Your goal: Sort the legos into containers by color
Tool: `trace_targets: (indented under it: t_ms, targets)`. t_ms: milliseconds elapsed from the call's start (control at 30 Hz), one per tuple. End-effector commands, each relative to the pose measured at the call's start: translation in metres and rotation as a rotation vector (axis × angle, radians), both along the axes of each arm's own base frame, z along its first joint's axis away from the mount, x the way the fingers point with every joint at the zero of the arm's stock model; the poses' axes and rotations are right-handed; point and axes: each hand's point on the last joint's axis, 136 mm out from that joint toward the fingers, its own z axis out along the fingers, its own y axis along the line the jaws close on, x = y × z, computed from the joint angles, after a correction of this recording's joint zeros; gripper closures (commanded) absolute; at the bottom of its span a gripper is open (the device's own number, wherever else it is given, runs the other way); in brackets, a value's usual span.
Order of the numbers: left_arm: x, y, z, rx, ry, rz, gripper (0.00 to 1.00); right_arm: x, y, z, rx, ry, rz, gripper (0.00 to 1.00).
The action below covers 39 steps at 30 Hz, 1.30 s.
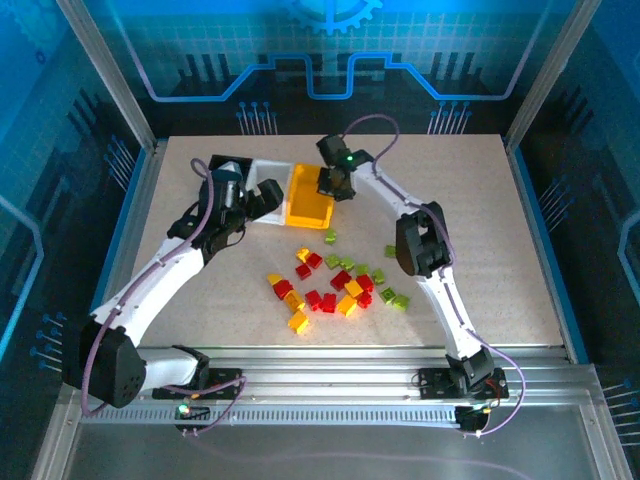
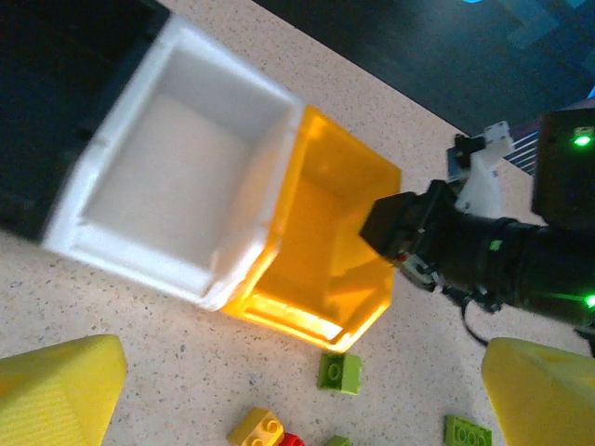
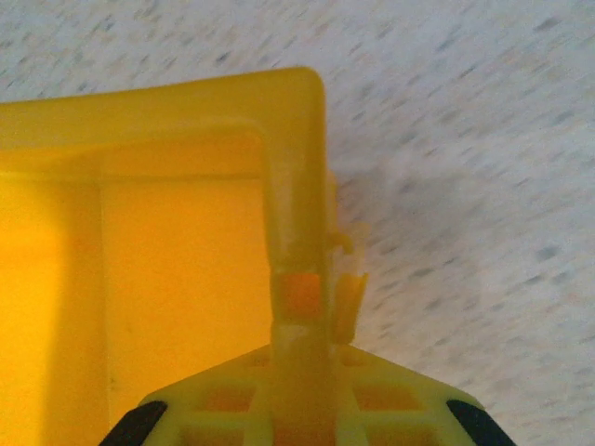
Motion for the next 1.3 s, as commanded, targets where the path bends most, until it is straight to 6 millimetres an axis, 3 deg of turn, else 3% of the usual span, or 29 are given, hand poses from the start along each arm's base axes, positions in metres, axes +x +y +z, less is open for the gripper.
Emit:
trace_targets:
  t_ms: [0,200,433,467,533,800,933,1067,1267]
  targets:
    - [-0.007,-0.004,0.000,-0.021,0.008,-0.019,0.01,0.019,-0.017,0.047,0.075,-0.063,0.021,1.00]
    - [-0.009,-0.007,-0.001,-0.029,0.017,-0.029,0.01,0.017,-0.067,0.050,0.060,0.000,0.091,1.00]
    - [-0.014,-0.015,-0.001,-0.023,0.018,-0.050,0.01,-0.006,-0.128,0.030,0.038,0.089,0.156,1.00]
    - [-0.014,-0.015,-0.002,-0.022,0.021,-0.051,0.01,-0.010,-0.135,0.040,0.035,0.073,0.162,1.00]
    - [-0.015,-0.016,-0.003,-0.015,0.023,-0.051,0.01,-0.020,-0.144,0.039,0.024,0.087,0.181,1.00]
    - [-0.017,-0.017,-0.010,-0.015,0.038,-0.050,0.01,-0.065,-0.151,0.033,0.032,0.116,0.200,1.00]
    - [-0.018,-0.019,-0.015,-0.011,0.046,-0.055,0.01,-0.078,-0.153,0.033,0.025,0.086,0.175,1.00]
    - [-0.019,-0.019,-0.018,-0.014,0.052,-0.054,0.01,-0.070,-0.153,0.037,0.020,0.049,0.145,1.00]
    - [-0.020,-0.019,-0.017,-0.019,0.050,-0.054,0.01,-0.041,-0.148,0.048,0.016,0.001,0.145,1.00]
